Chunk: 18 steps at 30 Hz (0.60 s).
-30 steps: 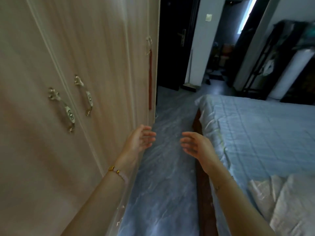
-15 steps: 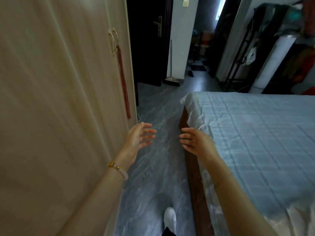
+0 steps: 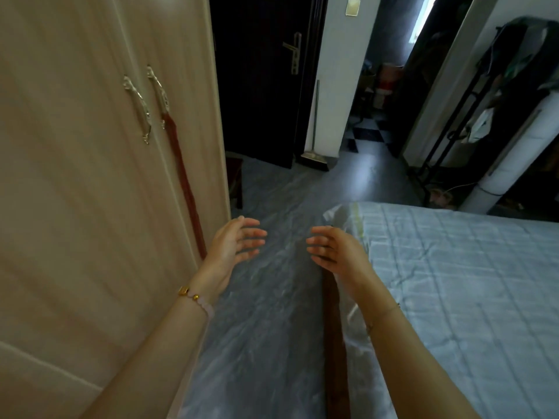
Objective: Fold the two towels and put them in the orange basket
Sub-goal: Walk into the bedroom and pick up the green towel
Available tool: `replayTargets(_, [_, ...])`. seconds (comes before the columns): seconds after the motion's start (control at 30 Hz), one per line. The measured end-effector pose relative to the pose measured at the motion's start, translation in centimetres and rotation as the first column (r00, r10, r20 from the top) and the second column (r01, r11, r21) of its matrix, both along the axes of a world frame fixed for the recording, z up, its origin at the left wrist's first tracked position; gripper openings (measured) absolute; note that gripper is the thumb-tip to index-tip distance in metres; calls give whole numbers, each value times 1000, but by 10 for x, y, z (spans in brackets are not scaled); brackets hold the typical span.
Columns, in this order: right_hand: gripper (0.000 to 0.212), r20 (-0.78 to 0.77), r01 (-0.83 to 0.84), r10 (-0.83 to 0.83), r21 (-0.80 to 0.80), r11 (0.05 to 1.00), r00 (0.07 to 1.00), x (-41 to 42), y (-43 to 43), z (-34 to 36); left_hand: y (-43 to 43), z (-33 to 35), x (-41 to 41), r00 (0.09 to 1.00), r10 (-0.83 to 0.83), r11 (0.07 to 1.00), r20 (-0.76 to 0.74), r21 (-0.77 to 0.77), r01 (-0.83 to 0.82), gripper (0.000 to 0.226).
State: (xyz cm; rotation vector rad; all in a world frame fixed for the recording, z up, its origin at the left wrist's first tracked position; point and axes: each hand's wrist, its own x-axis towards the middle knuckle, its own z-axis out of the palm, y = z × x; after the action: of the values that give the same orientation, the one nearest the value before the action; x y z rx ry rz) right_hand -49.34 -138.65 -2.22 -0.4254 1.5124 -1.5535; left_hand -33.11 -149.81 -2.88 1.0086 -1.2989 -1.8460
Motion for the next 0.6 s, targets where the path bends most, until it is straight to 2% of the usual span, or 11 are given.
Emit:
replayTargets(0.4, [27, 4, 21, -21, 46, 999, 1000, -138, -174, -26, -180, -19, -151, 998, -62, 998, 28, -8, 62, 34])
replayTargets(0.6, [31, -39, 0, 2, 45, 999, 999, -204, -282, -8, -287, -2, -216, 998, -50, 998, 27, -33, 51, 34])
